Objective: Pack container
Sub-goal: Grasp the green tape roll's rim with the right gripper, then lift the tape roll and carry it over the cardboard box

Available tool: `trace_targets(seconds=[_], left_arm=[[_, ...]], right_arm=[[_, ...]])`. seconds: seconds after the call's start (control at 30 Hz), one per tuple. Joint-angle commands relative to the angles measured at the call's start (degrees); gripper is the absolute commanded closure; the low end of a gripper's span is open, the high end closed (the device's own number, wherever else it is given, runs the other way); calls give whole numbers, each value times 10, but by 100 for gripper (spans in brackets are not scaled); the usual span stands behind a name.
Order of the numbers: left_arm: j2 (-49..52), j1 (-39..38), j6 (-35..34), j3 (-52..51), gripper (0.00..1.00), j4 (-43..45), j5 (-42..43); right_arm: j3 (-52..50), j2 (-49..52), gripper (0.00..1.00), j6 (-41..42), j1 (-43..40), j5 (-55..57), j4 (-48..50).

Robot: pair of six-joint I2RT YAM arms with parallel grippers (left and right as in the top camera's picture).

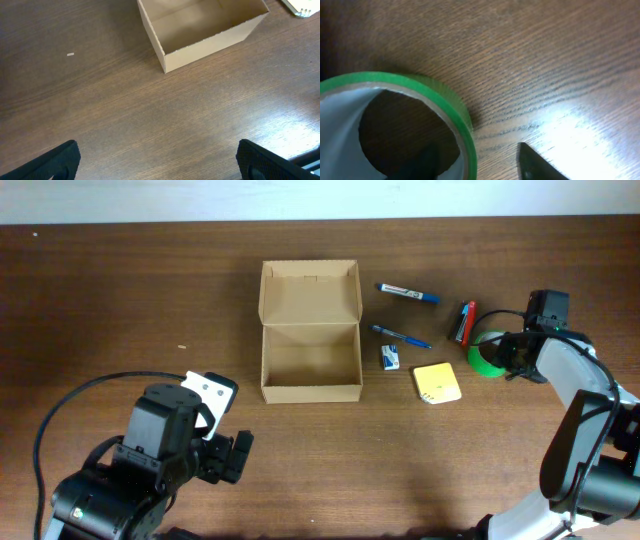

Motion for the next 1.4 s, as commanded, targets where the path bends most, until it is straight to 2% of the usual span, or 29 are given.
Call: trace_targets(seconds=[0.0,0.1,0.4,0.63,0.9,1.17,1.37], left_arm=[[-2,2,11,9,0,1,5],[-1,2,11,9,0,1,5],[-1,2,11,9,0,1,4],[-2,2,11,9,0,1,4],[-1,2,11,9,0,1,5],[-1,2,11,9,0,1,4],[-1,2,11,9,0,1,4]], right_arm=[[-1,3,64,5,-1,7,2],[-1,3,69,5,-1,7,2],[10,1,96,5,0,2,-22],[82,0,96,5,0,-38,-96],[257,0,96,5,17,-89,-217],[399,0,96,5,122,-97,-283],[423,0,96,6,230,-98,-292]])
